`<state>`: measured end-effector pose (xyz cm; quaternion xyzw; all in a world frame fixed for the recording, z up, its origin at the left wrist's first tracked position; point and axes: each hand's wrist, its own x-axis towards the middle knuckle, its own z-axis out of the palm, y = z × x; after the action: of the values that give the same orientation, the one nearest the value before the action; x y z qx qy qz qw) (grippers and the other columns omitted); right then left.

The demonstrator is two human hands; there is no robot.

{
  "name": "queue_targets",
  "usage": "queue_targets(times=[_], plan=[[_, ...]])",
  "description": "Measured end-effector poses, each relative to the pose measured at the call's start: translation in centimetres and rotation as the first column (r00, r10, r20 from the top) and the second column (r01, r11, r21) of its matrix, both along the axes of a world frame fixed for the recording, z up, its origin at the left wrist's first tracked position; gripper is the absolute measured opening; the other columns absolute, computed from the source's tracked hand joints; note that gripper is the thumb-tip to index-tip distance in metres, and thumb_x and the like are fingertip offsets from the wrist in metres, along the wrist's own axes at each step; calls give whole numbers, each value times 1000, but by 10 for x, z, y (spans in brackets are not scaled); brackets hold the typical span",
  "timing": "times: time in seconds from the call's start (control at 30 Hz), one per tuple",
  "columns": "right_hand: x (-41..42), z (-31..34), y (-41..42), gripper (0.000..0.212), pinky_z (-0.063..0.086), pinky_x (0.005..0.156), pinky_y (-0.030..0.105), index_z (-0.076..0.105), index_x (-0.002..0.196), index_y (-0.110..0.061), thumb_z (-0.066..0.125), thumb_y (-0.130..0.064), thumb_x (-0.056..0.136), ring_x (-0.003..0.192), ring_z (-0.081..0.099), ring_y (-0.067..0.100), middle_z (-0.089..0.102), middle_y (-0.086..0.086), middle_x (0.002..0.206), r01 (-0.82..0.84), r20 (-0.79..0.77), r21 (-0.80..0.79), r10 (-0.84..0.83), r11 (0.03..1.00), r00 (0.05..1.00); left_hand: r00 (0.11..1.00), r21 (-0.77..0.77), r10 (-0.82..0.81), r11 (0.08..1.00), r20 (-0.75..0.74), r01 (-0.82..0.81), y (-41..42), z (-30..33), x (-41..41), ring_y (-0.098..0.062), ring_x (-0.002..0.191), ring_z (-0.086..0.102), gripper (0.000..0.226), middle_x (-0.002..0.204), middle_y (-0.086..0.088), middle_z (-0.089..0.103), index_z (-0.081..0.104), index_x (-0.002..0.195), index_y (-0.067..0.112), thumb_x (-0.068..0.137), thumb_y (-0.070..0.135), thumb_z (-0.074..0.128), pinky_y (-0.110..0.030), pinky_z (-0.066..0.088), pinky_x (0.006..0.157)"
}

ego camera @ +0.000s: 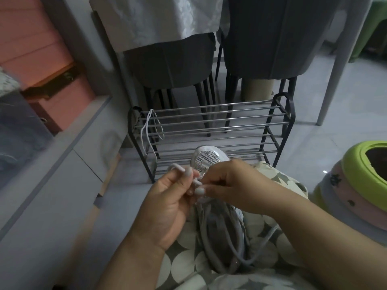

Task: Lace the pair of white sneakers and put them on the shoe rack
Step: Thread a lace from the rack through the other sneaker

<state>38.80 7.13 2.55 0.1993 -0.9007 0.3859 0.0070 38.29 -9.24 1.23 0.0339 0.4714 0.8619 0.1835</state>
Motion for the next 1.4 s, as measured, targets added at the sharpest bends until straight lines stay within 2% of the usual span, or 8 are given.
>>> queue_targets(times=[0.13,0.3,0.5,0.67,0.83,0.97,1.13,1.4], plan=[[0,7,10,51,53,64,40,69,70,-29,38,-69,75,66,63,20,65,1,68,174,107,-116,-162,978,981,985,19,167,986,-51,-166,-20,14,-11,-5,51,43,24,64,1,54,65,67,15,85,23,50,-15,36,44],[-7,-1,19,67,50,75,39,73,71,-23,24,-68,81,71,59,11,62,-2,75,241,85,5,-241,970,967,939,210,292,944,-182,-253,-62,28,-30,1,47,39,32,63,9,51,65,71,22,93,29,43,-10,34,41],[-4,-11,6,72,44,65,24,67,74,-15,21,-70,80,70,51,6,50,-7,75,118,91,161,-134,980,987,942,506,175,863,-285,-7,-101,25,-45,-3,50,50,14,73,-2,60,62,92,7,94,18,53,-12,43,39],[-5,-14,5,74,43,68,28,62,79,-4,21,-65,84,74,51,7,51,0,82,146,79,136,-158,980,984,921,-58,273,952,-278,-300,-73,17,-21,1,48,50,15,65,6,60,72,71,19,78,25,60,-9,43,43],[-6,-20,10,81,52,75,43,67,85,-17,17,-80,78,79,60,14,59,-1,86,200,131,58,-207,978,970,983,-408,59,904,-174,-126,-34,-14,3,-17,57,65,18,66,-9,68,68,81,1,64,5,70,-21,56,56],[-7,-22,12,82,49,77,42,68,84,-15,14,-77,79,79,58,14,58,1,84,185,89,63,-190,981,978,984,-522,27,845,-178,-118,-20,-28,5,-21,63,69,15,69,-12,70,66,84,-3,77,-16,64,-28,60,62],[4,-19,16,63,47,72,28,66,68,-18,31,-67,87,76,55,9,51,-5,78,114,35,-96,-112,989,993,974,-586,69,788,-217,-187,-17,-33,2,-20,63,68,24,67,-9,72,72,71,14,75,-10,70,-36,58,65],[12,-17,15,46,36,70,13,56,71,-21,30,-53,90,80,45,1,47,-5,80,57,78,38,-60,998,995,966,-594,94,773,-239,-222,-12,-35,0,-17,62,67,22,68,-8,72,73,68,18,74,-3,74,-38,56,65]])
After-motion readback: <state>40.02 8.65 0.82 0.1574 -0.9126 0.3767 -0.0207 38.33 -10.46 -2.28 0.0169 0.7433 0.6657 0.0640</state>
